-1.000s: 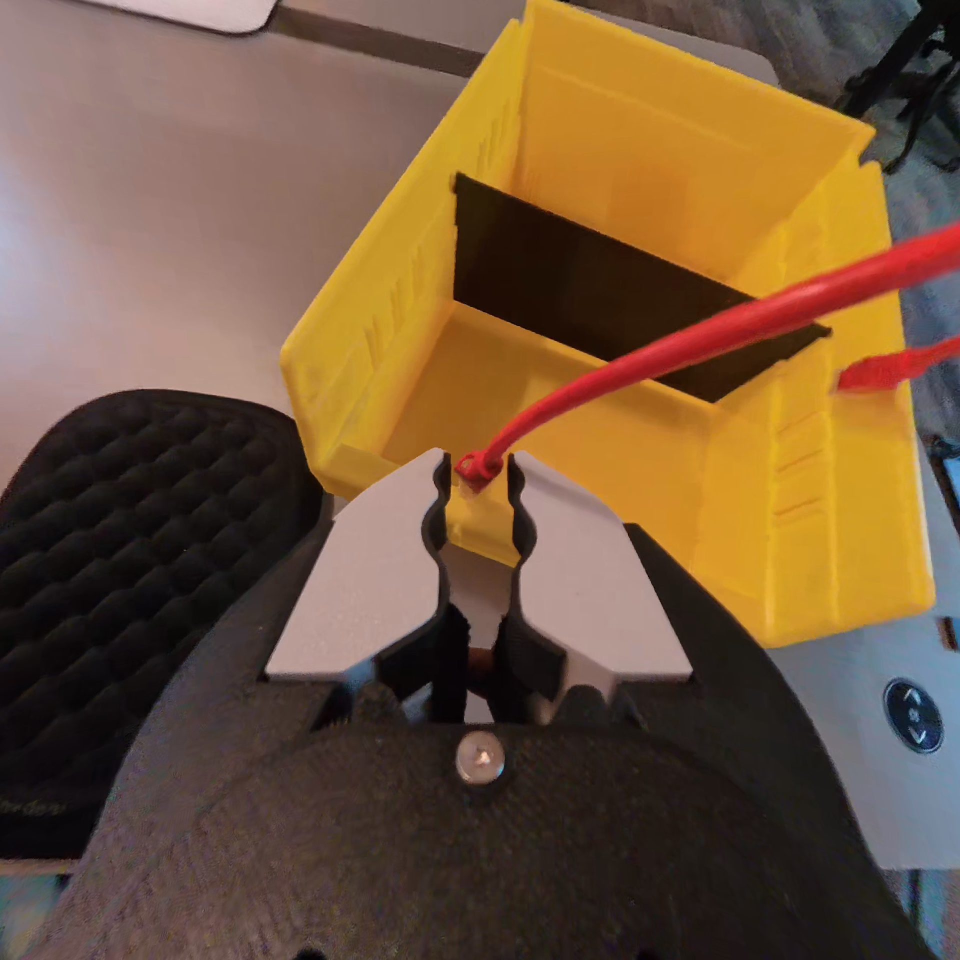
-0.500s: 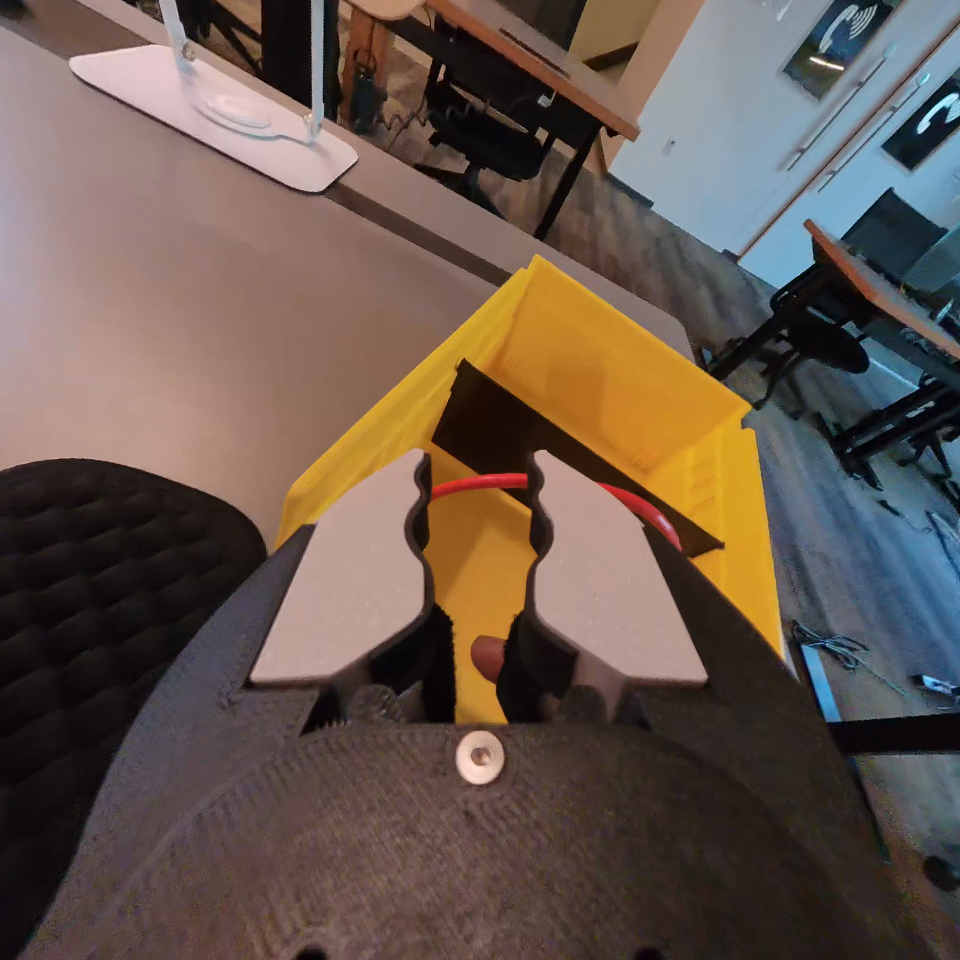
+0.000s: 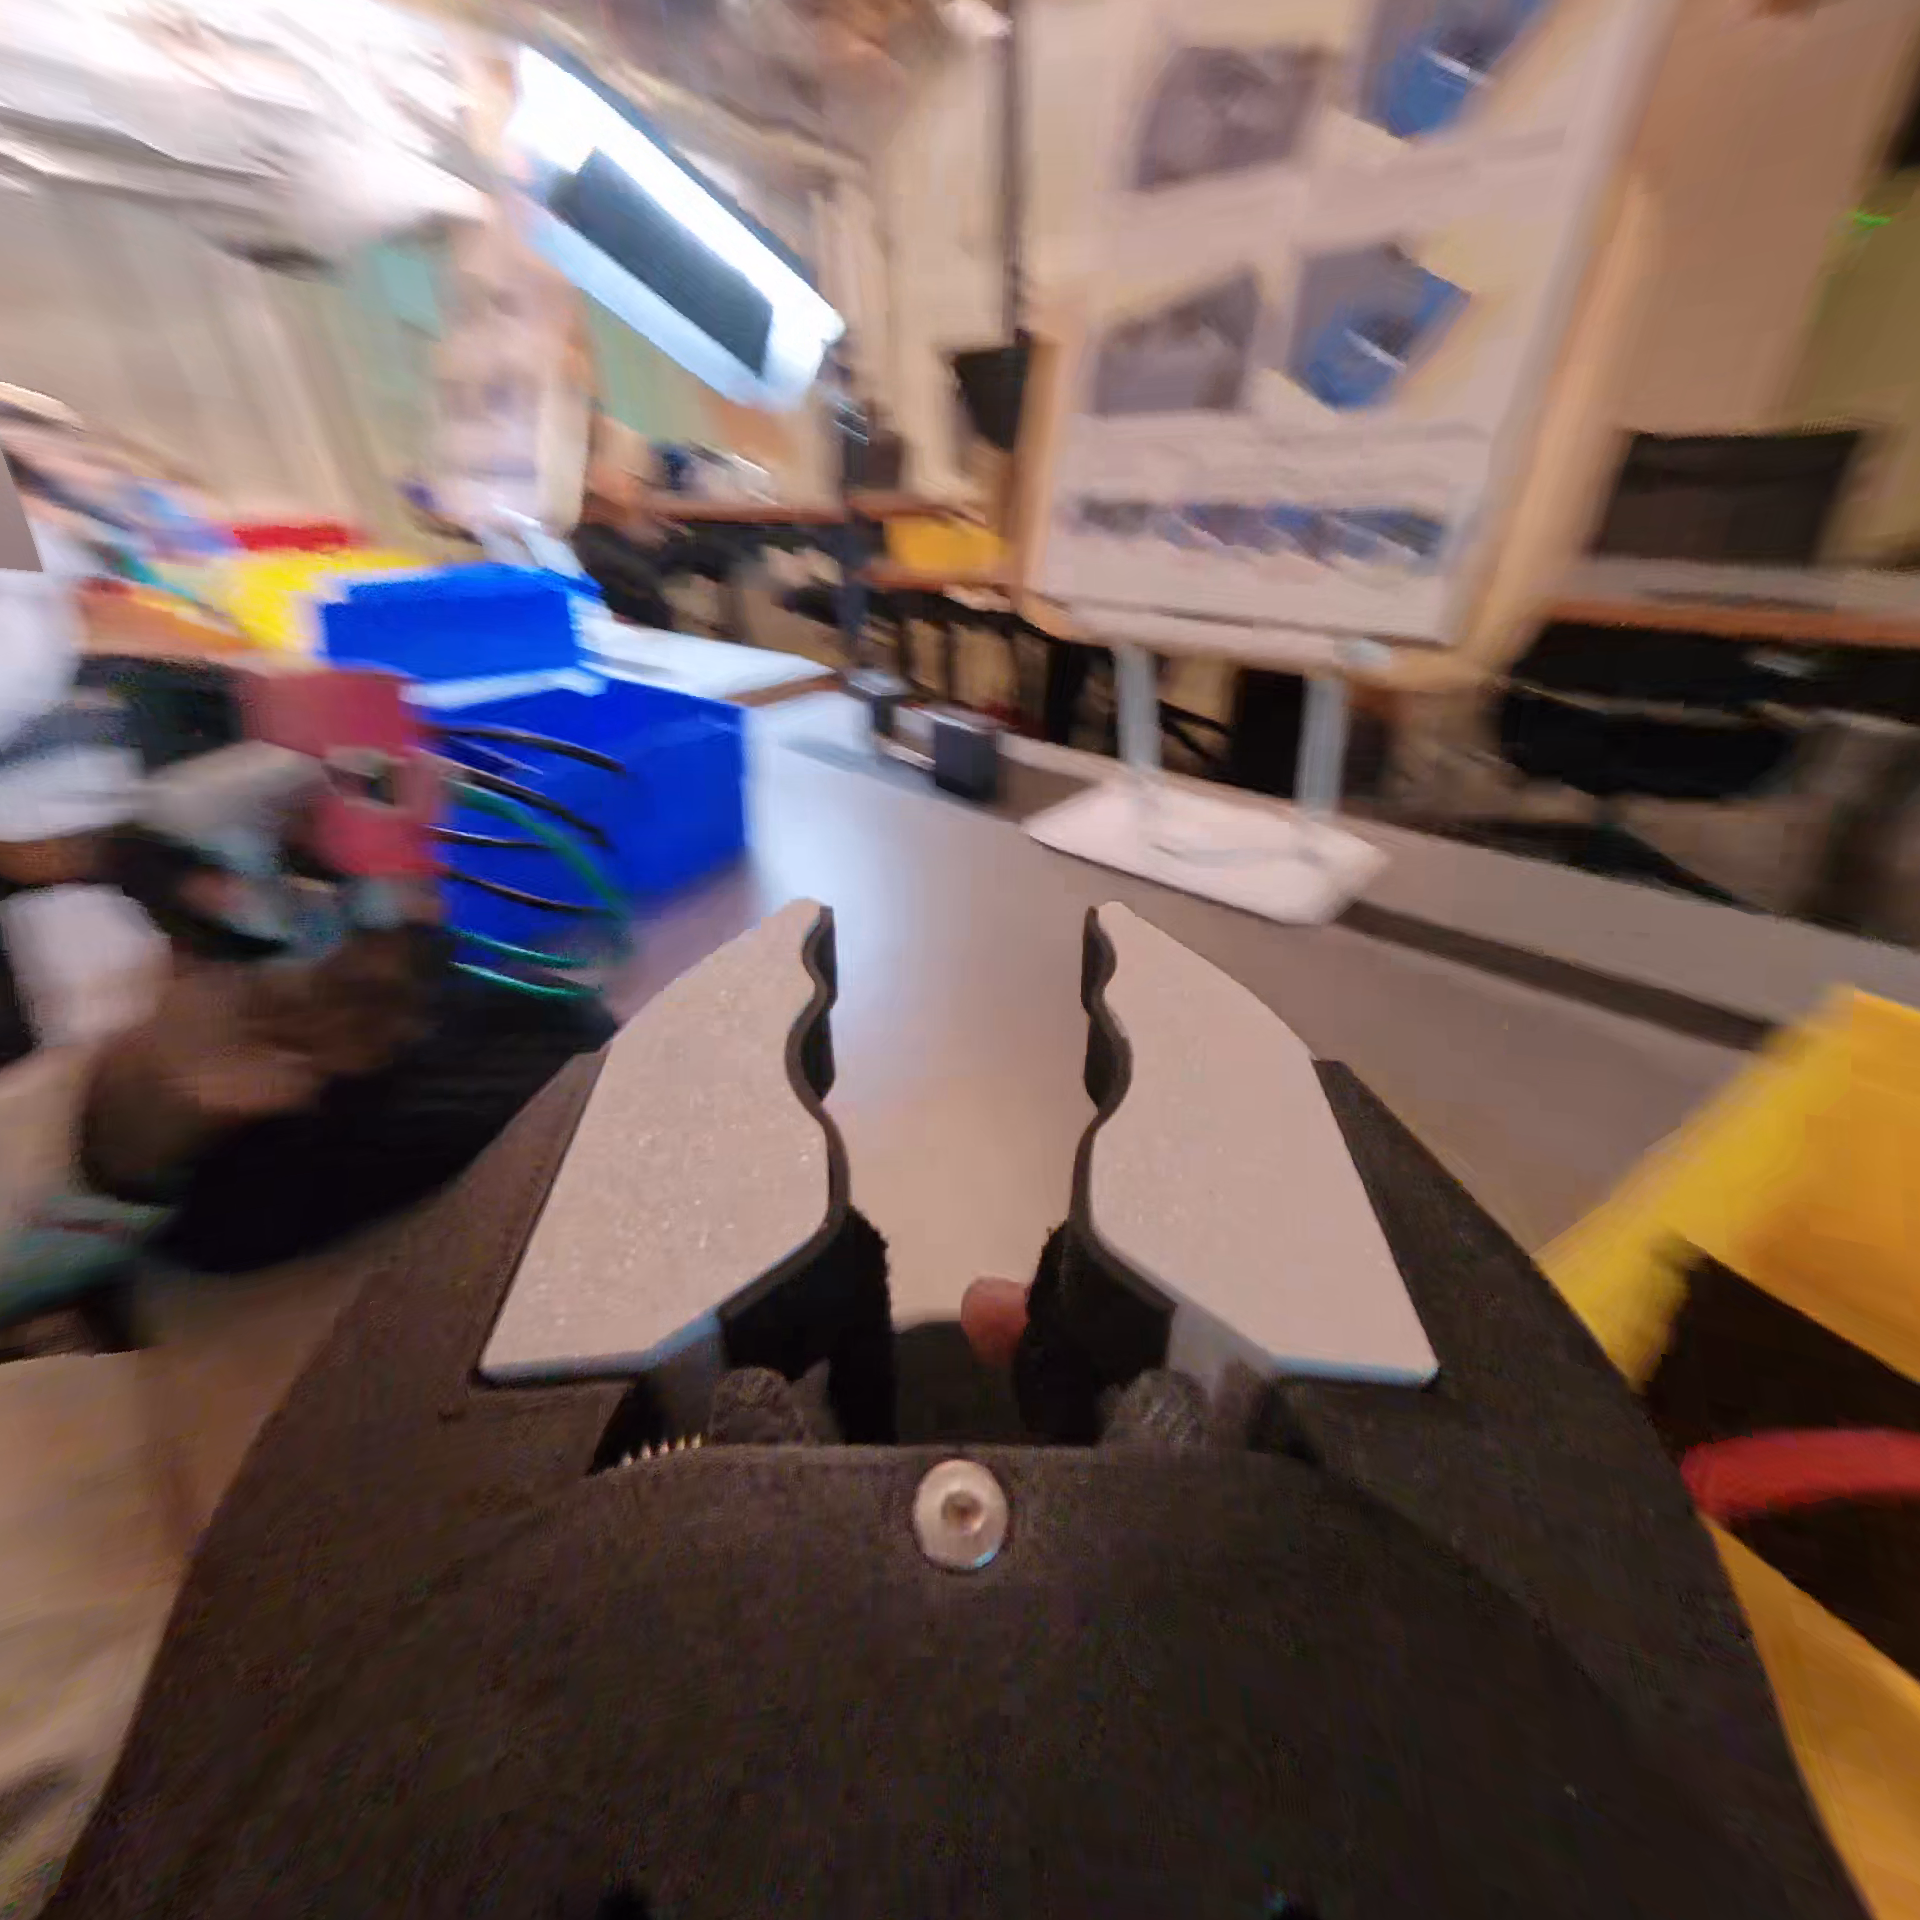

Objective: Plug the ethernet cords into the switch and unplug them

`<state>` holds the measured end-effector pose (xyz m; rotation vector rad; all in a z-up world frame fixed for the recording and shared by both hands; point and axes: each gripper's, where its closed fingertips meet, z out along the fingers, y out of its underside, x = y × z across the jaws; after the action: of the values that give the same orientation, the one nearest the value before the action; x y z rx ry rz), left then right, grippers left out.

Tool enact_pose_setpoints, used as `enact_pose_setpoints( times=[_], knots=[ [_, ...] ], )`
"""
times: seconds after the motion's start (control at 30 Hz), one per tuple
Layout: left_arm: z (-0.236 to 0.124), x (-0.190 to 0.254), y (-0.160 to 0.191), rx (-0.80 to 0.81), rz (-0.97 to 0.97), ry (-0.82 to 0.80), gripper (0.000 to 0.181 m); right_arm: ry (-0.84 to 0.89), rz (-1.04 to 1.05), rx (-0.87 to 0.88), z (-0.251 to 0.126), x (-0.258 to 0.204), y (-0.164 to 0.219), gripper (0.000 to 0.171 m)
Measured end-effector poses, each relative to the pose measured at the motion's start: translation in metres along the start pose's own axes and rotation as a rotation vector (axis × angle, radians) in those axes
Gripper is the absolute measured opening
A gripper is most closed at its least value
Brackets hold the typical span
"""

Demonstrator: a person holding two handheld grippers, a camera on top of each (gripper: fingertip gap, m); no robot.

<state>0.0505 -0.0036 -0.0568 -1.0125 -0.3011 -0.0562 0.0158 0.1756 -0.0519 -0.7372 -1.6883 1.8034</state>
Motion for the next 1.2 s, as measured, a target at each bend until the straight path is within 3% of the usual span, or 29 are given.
enact_pose_setpoints(
  times=[0.03,0.23,0.33,0.43,0.5,0.6,0.77,0.9,0.97,1.07,1.2],
  knots=[
    [0.002,0.001,0.005,-0.029,0.007,0.003,0.03,-0.107,0.008,0.032,0.008,-0.022,-0.007,0.046],
    [0.01,0.014,0.059,-0.366,0.088,0.066,0.028,-0.518,-0.066,-0.04,0.046,-0.125,0.0,0.048],
    [0.007,0.015,0.096,-0.585,0.164,0.073,0.029,-0.643,-0.126,-0.189,0.055,-0.156,0.023,0.039],
    [0.006,0.024,0.104,-0.628,0.204,0.126,0.029,-0.67,-0.201,-0.422,0.059,-0.164,0.061,0.033],
    [0.004,0.024,0.106,-0.645,0.2,0.131,0.029,-0.696,-0.224,-0.459,0.06,-0.169,0.071,0.03],
    [0.01,0.025,0.09,-0.535,0.177,0.126,0.033,-0.724,-0.148,-0.273,0.067,-0.173,0.054,0.028],
    [0.014,0.019,0.047,-0.26,0.068,0.088,0.05,-0.701,0.224,0.156,0.082,-0.156,0.017,0.027],
    [0.017,0.017,0.044,-0.219,0.035,0.063,0.051,-0.678,0.459,0.411,0.086,-0.145,-0.001,0.026],
    [0.016,0.012,0.043,-0.203,0.072,0.018,0.03,-0.674,0.476,0.439,0.088,-0.149,-0.001,0.027],
    [0.013,0.013,0.042,-0.23,0.113,0.029,0.027,-0.714,0.426,0.394,0.085,-0.154,0.0,0.026],
    [0.009,0.018,0.057,-0.353,0.156,0.075,0.027,-0.785,0.278,0.19,0.073,-0.156,0.014,0.027]
  ],
)
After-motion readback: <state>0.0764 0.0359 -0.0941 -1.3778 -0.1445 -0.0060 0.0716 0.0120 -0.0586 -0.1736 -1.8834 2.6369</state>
